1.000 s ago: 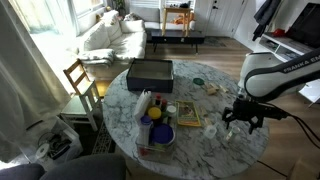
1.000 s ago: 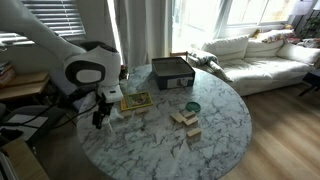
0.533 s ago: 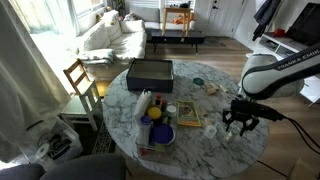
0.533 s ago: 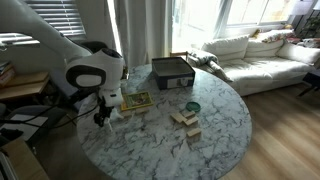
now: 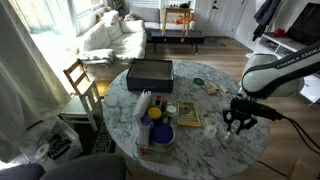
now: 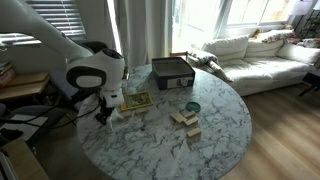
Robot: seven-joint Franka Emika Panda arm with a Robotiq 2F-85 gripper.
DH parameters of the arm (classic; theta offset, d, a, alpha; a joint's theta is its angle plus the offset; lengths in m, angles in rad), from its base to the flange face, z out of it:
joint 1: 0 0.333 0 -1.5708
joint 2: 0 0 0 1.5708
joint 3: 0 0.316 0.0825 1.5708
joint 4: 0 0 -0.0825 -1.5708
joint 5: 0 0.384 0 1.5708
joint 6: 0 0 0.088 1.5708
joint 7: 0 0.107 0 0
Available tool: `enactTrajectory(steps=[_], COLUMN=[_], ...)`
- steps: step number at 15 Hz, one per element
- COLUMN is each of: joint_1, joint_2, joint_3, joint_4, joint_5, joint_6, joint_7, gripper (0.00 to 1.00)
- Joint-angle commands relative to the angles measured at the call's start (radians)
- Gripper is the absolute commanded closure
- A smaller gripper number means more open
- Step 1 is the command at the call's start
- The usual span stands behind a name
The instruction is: Put the medicine bottle into the cup the put the cup into the box
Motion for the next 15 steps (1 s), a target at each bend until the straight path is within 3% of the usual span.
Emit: enactTrajectory(steps=[1, 8, 15], joint_1=[0.014, 0.047, 0.063], joint_2=[-0.074, -0.17, -0.054], joint_3=[-0.007, 0.021, 0.032], joint_4=[-0.007, 0.061, 0.156], joint_5=[0.016, 0.032, 0.073], joint_6=[-0.06, -0.191, -0.205], joint_7=[-0.054, -0.121, -0.184], gripper=[0.87, 0.87, 0.87])
